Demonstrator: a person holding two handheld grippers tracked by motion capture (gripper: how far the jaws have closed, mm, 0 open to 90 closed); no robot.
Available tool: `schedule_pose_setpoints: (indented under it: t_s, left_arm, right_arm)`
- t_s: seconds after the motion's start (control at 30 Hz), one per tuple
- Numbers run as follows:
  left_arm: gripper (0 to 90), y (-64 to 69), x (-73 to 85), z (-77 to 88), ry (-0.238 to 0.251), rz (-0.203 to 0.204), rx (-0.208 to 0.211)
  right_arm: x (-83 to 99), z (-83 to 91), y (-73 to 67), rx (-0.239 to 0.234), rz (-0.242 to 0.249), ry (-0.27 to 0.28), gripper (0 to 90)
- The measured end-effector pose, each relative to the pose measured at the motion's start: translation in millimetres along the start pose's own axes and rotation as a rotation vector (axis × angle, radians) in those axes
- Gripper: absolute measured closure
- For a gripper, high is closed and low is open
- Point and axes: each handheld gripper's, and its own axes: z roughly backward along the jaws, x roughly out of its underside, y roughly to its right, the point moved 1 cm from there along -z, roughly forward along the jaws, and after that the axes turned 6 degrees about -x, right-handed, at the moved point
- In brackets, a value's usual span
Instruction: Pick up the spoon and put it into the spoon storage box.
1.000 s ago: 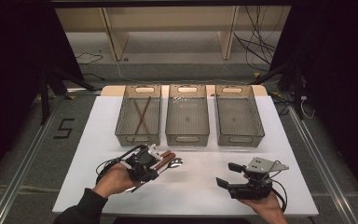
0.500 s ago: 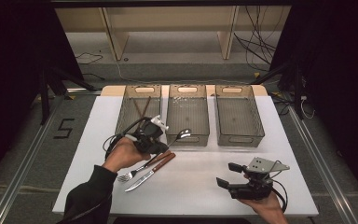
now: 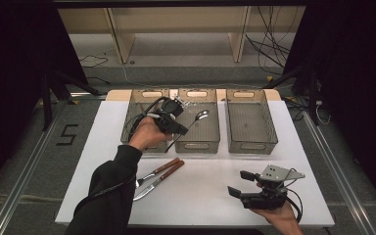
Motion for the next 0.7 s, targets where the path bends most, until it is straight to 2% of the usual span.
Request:
schedule_pose_setpoints:
  t_s: [0.03,0.1,0.47,0.7]
  left_arm:
    - [84.6,-2.1,-2.7,-0.6,-0.006,-0.005,-0.003]
    - [84.6,-5.2,-7.8,-2.6,-0.001,0.008,-0.005]
    - [84.6,-25.3,-28.1,-13.4,0.056,0.100,-0.040]
    - [84.6,-33.7,-37.9,-23.7,0.071,0.131,-0.069]
  right_arm:
    - [-0.1,0.2,-0.2,-0.001,-0.002,0.000,27.0]
    - [-0.3,0.4,-0.3,-0.003,0.000,0.000,27.0]
    - [-0.4,0.9,0.2,-0.006,0.000,0.003,27.0]
    - [-0.6,0.9,0.2,-0.009,0.000,0.005,27.0]
